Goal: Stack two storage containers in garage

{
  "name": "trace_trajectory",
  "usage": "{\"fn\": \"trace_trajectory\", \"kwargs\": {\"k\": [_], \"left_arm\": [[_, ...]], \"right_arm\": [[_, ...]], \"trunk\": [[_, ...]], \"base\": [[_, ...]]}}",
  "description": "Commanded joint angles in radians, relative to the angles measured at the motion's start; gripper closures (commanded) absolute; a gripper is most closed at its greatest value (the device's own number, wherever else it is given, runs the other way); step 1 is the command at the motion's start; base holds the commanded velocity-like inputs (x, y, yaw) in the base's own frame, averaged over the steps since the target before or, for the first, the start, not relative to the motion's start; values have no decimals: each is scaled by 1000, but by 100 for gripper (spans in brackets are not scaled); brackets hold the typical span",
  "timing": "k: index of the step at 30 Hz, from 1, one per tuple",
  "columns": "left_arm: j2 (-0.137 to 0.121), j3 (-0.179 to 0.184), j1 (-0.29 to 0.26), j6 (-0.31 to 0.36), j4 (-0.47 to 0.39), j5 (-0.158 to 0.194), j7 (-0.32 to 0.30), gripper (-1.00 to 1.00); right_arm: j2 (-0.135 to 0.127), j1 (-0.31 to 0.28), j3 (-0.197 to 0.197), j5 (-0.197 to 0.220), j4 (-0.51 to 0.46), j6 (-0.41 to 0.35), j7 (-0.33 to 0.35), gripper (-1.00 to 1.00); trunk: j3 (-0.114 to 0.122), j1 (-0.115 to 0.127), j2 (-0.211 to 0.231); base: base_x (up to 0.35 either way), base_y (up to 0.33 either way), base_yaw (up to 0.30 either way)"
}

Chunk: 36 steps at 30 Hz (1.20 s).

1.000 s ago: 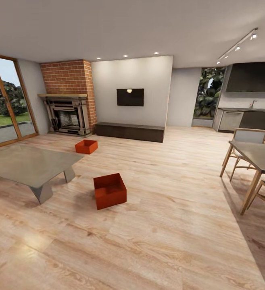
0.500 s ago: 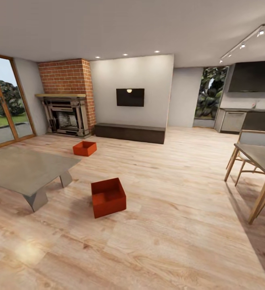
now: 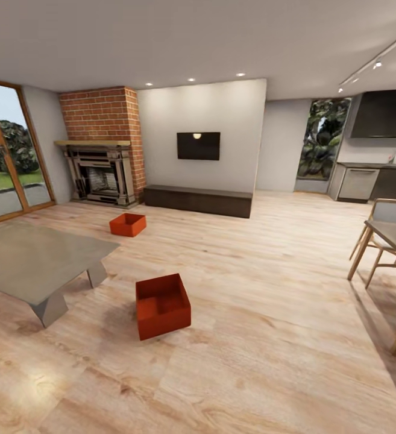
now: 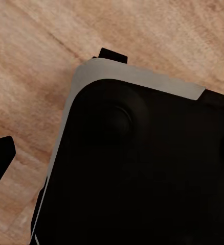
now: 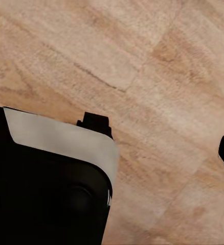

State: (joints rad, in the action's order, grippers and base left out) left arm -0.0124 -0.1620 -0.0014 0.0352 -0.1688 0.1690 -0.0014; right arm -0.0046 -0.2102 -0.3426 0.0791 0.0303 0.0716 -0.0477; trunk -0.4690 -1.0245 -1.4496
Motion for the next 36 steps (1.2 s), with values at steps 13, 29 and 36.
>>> {"fn": "trace_trajectory", "kwargs": {"k": [13,29,36], "left_arm": [[0,-1,0,-1,-1,11,0,-100],[0,-1,0,1,-1,11,0,-100],[0,-1,0,0,-1,11,0,-100]], "right_arm": [[0,-1,-8,7,3,8,-1,-100],[-2,-1,-7,7,3,8,-1,-100],[-6,-1,-7,7,3,9,-1,-100]], "trunk": [[-1,-1,0],[-1,-1,0],[-1,-1,0]], "base": [[324,0,255],[324,0,165],[324,0,6]]}}
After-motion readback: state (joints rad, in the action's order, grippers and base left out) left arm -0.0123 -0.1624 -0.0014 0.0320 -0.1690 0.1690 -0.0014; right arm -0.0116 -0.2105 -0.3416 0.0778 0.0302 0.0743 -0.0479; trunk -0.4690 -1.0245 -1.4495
